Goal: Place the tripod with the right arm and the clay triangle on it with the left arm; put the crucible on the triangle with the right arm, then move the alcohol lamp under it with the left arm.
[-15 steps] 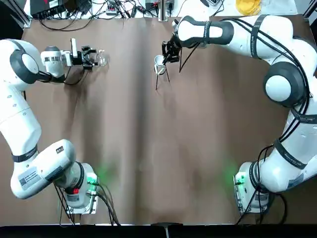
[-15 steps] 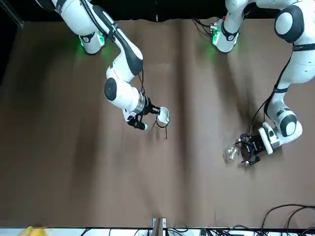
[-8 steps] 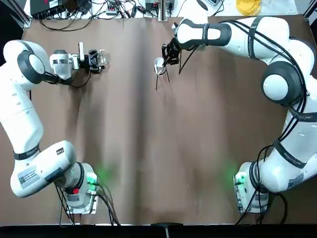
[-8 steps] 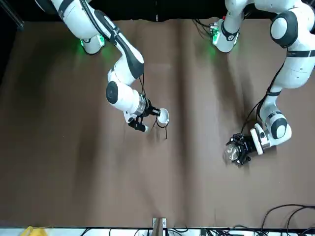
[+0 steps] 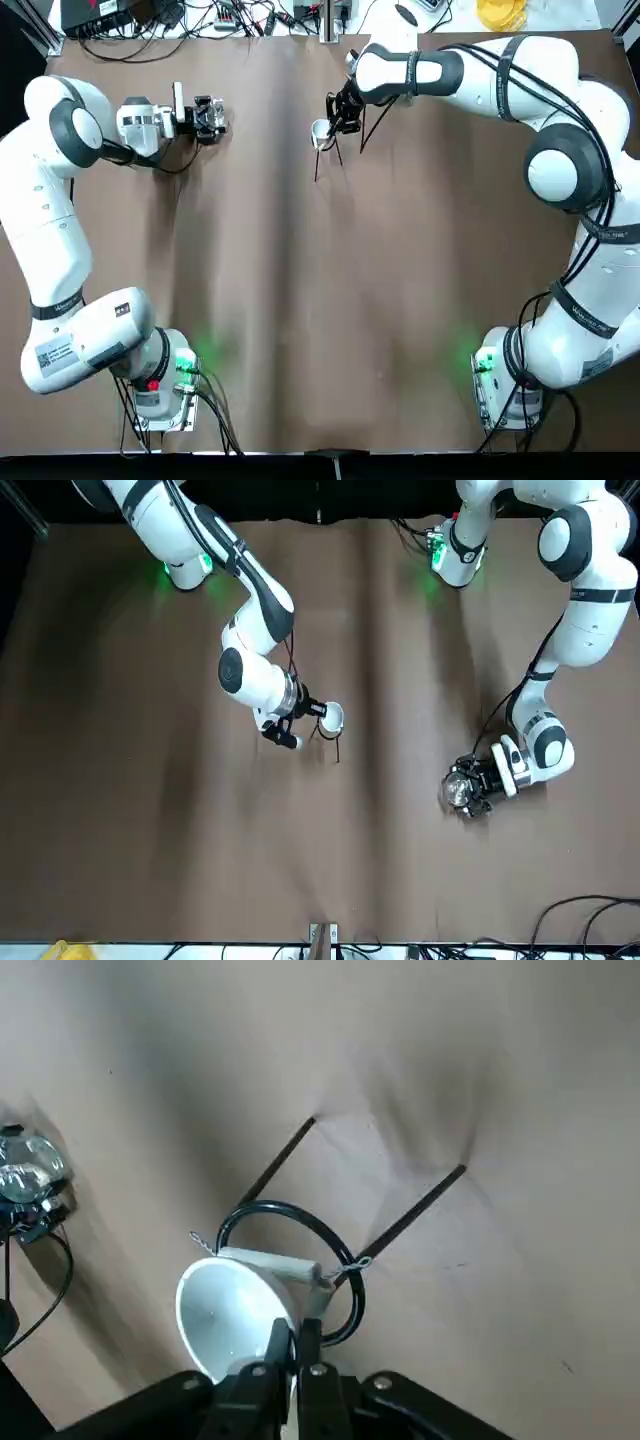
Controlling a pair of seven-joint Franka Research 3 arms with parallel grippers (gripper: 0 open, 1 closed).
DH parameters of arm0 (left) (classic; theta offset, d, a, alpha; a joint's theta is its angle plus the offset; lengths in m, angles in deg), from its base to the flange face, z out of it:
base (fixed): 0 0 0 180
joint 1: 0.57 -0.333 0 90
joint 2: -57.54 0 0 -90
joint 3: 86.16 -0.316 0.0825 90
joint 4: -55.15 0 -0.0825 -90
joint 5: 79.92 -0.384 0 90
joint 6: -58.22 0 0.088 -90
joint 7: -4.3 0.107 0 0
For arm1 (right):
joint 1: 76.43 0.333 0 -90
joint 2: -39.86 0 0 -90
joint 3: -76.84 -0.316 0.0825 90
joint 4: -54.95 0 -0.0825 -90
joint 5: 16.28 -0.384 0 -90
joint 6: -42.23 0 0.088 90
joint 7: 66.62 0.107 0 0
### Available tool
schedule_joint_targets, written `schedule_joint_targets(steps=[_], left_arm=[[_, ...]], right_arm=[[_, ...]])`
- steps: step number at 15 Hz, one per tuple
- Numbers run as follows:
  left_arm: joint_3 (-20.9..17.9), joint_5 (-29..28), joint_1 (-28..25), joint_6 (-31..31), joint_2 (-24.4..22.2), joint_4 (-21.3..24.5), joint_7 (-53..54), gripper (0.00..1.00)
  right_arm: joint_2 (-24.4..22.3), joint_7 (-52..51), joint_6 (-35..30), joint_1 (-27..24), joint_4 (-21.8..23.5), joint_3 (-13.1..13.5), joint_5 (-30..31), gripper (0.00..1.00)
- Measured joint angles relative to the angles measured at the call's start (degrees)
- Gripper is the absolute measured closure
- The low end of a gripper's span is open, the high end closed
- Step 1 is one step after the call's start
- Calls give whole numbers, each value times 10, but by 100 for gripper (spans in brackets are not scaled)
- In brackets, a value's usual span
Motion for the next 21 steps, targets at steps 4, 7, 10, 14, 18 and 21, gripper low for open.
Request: schedule_joint_targets(steps=[4, 7, 10, 14, 18, 21], left_arm=[[10, 17, 29, 9, 0, 2, 3, 19], [59, 24, 56, 9, 0, 29, 3, 19], [74, 41, 88, 7, 0, 52, 3, 19], [75, 73, 131, -3, 0, 68, 5, 19], [75, 111, 169, -16, 0, 70, 20, 19], [75, 133, 194, -22, 0, 71, 31, 19]], right_arm=[[4, 0, 1, 1, 0, 1, 0, 86], [4, 0, 1, 1, -1, 2, 0, 67], [4, 0, 1, 1, -4, 3, 0, 47], [2, 0, -2, -5, -20, 6, 0, 39], [-35, 0, -61, -44, -30, 10, 23, 39], [-80, 0, -124, -88, -31, 10, 81, 39]])
